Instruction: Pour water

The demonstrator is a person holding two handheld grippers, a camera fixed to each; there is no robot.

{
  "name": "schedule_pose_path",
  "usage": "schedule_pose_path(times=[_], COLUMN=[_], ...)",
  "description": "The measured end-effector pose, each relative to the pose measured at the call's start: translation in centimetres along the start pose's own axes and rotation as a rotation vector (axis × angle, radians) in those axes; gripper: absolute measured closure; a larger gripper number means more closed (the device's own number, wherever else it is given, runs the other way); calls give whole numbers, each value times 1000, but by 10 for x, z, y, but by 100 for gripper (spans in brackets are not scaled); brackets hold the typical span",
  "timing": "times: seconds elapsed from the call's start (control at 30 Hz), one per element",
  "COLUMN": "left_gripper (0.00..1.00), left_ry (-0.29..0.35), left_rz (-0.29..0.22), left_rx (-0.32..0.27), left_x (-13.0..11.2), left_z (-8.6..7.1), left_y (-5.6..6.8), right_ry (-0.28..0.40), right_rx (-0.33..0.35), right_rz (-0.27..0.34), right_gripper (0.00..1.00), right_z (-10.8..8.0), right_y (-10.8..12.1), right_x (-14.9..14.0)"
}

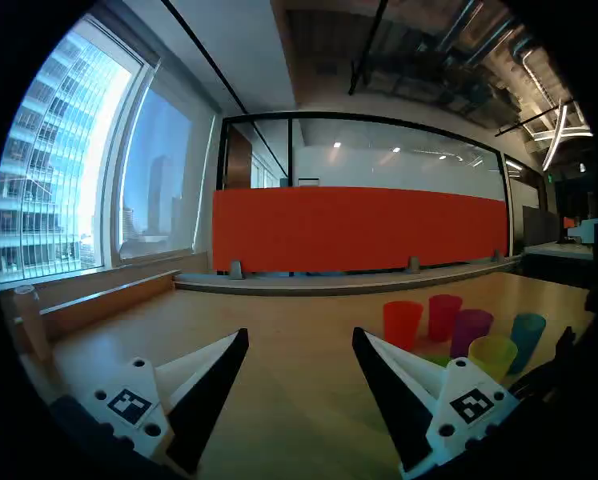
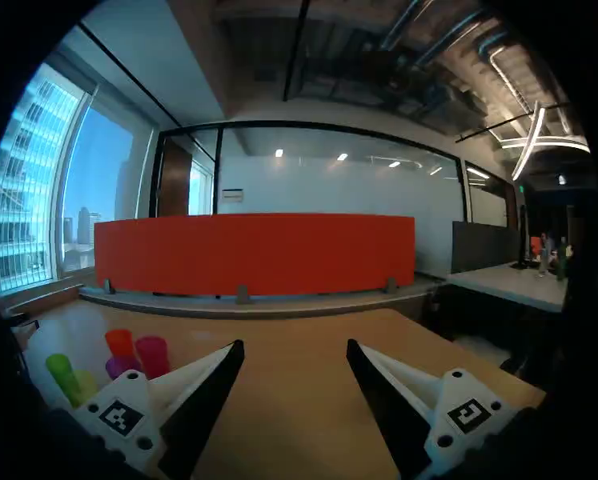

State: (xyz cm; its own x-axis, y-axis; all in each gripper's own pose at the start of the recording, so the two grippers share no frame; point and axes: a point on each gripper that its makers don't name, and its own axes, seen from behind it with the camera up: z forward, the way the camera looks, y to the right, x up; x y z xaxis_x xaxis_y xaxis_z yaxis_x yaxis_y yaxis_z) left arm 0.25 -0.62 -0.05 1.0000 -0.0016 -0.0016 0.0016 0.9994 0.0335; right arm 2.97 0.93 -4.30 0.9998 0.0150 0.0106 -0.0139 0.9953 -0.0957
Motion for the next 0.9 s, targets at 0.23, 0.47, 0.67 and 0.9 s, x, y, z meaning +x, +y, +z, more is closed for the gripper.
schedule_pose_path(times=[0.23, 0.47, 0.67, 0.9], left_gripper=[3, 3, 4, 4], left_ry=[-1, -1, -1, -1], left_rz=[0, 0, 0, 0], left_rx=[0, 0, 0, 1], left_x=[0, 0, 0, 0], left_z=[0, 0, 0, 0], left_y=[0, 0, -1, -1], right_ry=[11, 25, 34, 42], right_rx=[5, 28, 55, 84], right_rz=[-21, -35, -47, -40], right_gripper=[1, 1, 1, 1], right_z=[1, 2, 7, 17], right_y=[-2, -6, -12, -24], right_x=[-1, -8, -19, -29])
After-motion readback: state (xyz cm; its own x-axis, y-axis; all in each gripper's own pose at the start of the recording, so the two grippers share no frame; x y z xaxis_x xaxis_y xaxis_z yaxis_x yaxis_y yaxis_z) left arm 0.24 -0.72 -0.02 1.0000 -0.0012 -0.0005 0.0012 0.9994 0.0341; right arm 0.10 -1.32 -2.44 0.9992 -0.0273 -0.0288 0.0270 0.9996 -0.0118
